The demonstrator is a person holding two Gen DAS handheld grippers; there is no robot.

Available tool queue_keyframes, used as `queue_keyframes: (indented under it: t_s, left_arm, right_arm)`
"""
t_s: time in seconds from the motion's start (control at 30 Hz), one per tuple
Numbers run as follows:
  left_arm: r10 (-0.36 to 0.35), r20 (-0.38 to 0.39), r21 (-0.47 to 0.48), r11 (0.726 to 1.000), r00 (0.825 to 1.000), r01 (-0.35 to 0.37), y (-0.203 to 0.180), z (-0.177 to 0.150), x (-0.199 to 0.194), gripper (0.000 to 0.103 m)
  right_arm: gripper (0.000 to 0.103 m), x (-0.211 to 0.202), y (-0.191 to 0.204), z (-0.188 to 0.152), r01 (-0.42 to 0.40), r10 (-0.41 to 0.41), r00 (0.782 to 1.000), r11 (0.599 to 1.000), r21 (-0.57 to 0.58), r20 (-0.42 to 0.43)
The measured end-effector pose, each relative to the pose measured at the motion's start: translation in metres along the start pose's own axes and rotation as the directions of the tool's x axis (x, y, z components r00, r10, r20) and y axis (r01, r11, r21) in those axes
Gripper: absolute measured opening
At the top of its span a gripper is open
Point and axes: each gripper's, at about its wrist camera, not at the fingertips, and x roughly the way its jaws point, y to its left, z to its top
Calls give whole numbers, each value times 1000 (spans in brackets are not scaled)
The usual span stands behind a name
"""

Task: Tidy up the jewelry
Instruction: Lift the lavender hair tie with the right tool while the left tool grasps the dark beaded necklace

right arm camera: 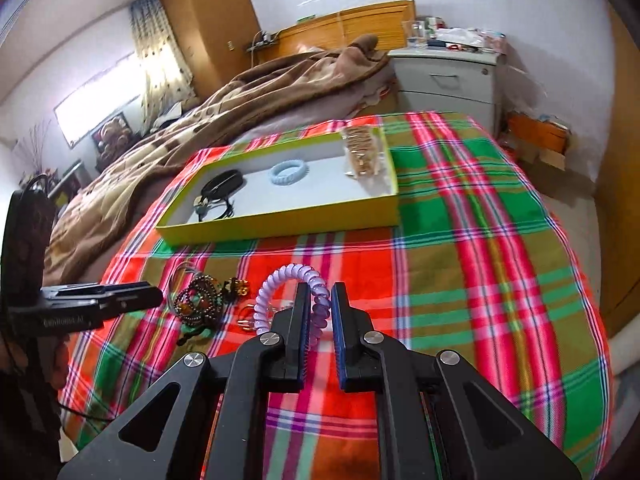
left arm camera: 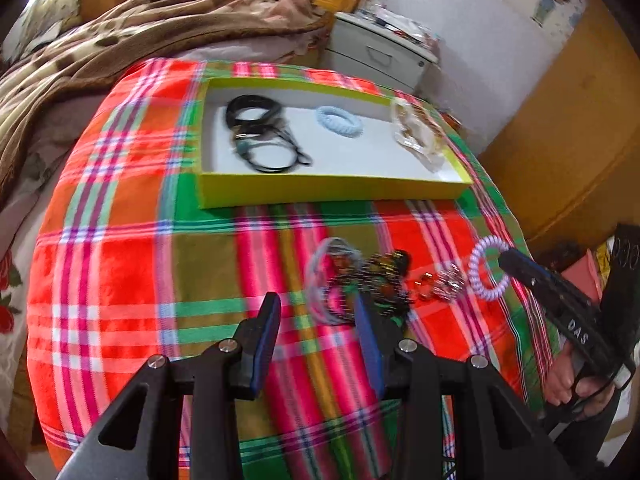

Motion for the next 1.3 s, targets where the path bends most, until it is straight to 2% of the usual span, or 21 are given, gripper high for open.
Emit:
queue_keyframes:
  t_s: [0.17,0.33,0.47,0.63,0.77,0.97,1.07,1.17,1.23,1.3]
  left_arm:
    - [12,-9,154,988,1000,-10,-37,-3,6,40]
    - [47,-16,253,967,999,-41,-63,-4,17,40]
    - [76,15,330,941,997,-76,-79,-2,23,40]
    - [97,-9,346,934,995,-88,-84,-1,35,40]
    - [166,-11,358,921,986,-152,-82,-2,41,40]
    - [172,-18,354,922,985,-155,-82,-2,44,40]
    - [168,-14,353,923,986,-152,-82,-3,43,25]
    - [162,-14,337,930,987,-148,-79,0,44,21]
    - [157,-13,323,935,987,-145,-77,1,43,13]
    - [144,-7,312,941,990,-135,-74,2,41,12]
  right_arm:
    - [11,-3,-10,-5,11,-11,1000,1000,25,-2]
    - [11,-4,-19,-10,10,-10,1000,998,55,-6]
    - [11,-5,-25,-14,8,-7,1000,998,70,-9]
    - [11,-4,-29,-16,-9,10,1000,997,80,-7]
    - [11,-4,-32,-16,-17,18,1000,996,91,-4]
    - [11,-4,-37,-16,-23,23,1000,994,102,-2]
    - [11,-4,-37,-15,-22,22,1000,995,102,-1]
    - [11,-4,-36,-16,-22,22,1000,994,103,0]
    - [11,-5,-35,-16,-20,20,1000,995,101,-1]
    - [11,-5,-34,-16,-21,21,1000,995,100,-2]
